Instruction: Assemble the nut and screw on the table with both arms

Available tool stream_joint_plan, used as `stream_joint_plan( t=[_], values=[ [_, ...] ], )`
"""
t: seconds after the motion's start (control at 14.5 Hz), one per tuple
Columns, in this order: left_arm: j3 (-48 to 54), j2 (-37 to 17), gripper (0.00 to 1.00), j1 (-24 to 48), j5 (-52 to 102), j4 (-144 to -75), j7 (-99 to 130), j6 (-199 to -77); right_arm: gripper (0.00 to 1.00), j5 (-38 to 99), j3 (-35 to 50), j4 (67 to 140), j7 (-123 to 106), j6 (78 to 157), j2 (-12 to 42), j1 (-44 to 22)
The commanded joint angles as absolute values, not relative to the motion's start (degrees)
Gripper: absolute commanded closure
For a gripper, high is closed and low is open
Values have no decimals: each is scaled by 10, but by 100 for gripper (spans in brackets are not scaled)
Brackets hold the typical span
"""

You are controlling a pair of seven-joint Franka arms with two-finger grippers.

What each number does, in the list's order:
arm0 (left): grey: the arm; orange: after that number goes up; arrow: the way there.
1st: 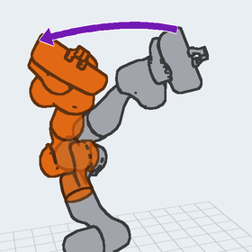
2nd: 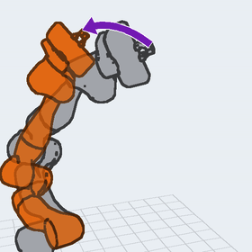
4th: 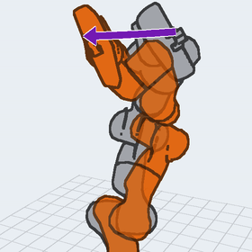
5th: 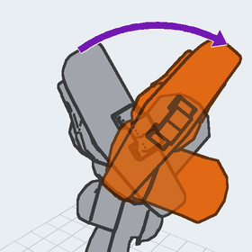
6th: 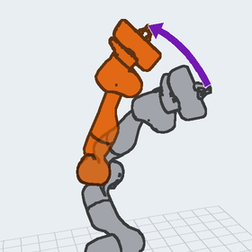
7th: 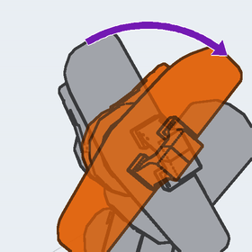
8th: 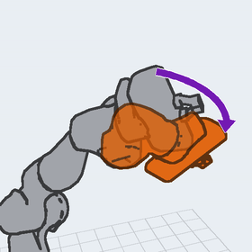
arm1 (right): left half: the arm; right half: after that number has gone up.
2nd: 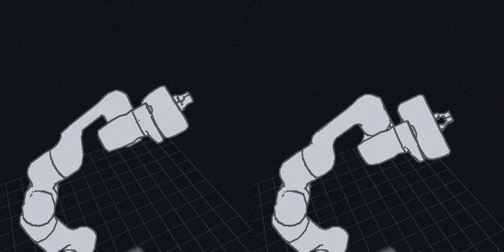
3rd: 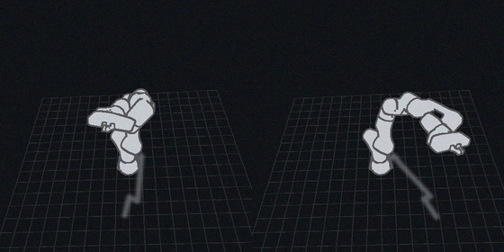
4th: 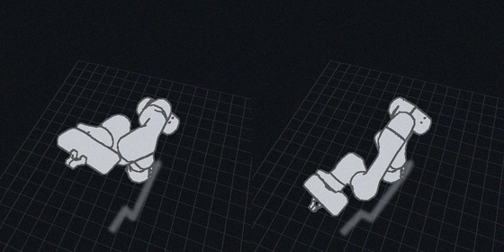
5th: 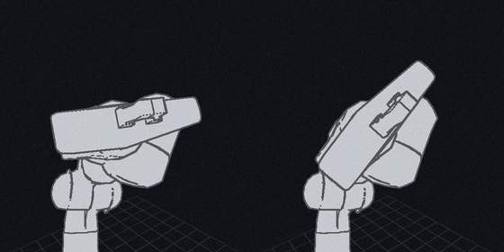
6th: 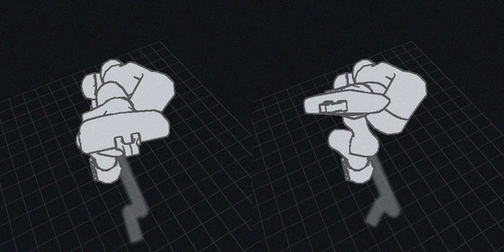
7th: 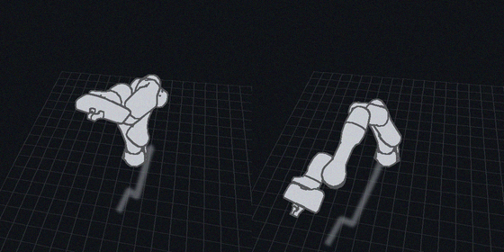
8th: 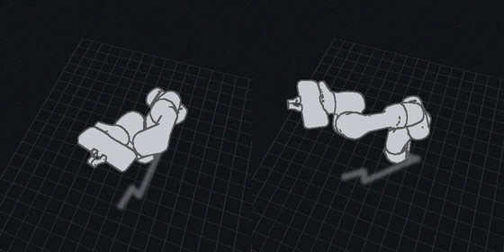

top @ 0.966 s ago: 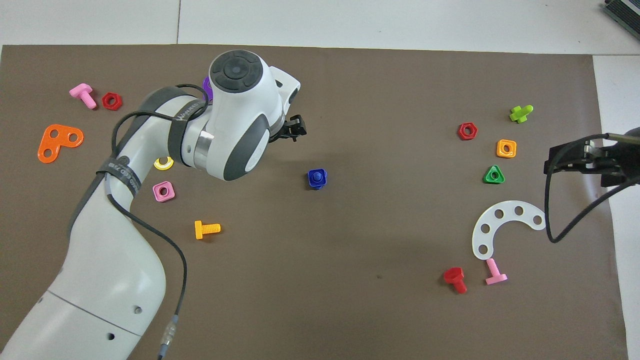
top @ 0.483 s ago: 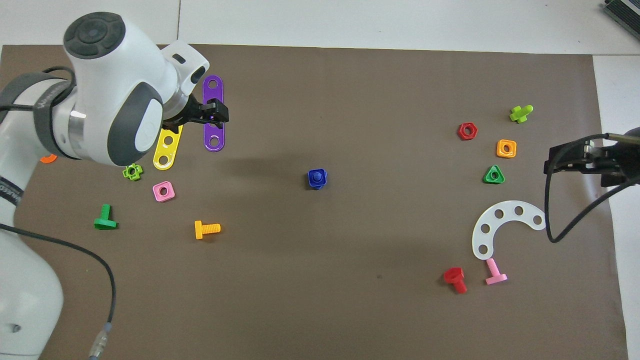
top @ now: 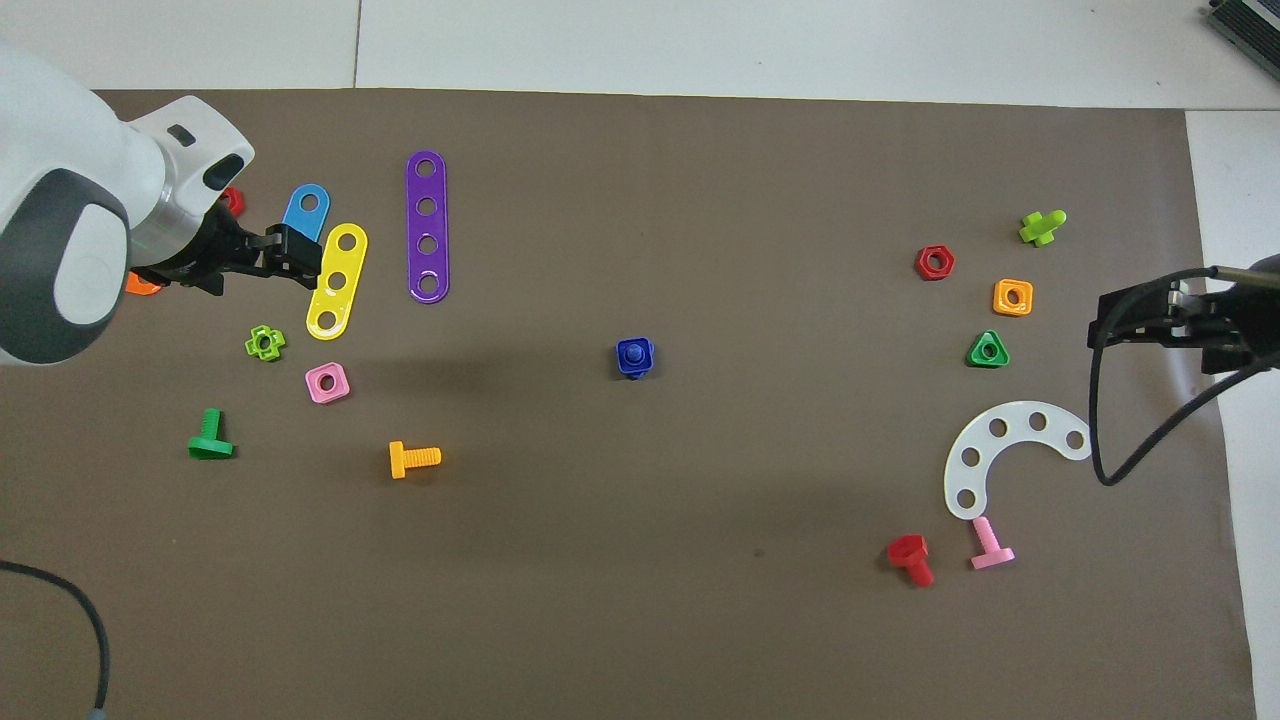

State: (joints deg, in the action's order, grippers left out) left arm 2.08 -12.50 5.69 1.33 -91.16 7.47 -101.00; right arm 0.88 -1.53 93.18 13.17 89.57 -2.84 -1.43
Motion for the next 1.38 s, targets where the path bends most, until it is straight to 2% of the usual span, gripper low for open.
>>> stream_joint_plan(
  t=[0.0,0.14,0.41,1.31],
  values=[
    [20,-48,0,52,5,-940,74,-981,0,16,-12,934,130,891,-33,-11],
    [18,-12,0,37,5,-940,70,-960,0,16,-12,934,130,891,-33,-11],
    [17,9,0,37,5,-940,73,-923,0,16,-12,934,130,891,-33,-11],
    [24,18,0,46,-26,-951,62,-925,0,16,-12,934,130,891,-33,-11]
  ],
)
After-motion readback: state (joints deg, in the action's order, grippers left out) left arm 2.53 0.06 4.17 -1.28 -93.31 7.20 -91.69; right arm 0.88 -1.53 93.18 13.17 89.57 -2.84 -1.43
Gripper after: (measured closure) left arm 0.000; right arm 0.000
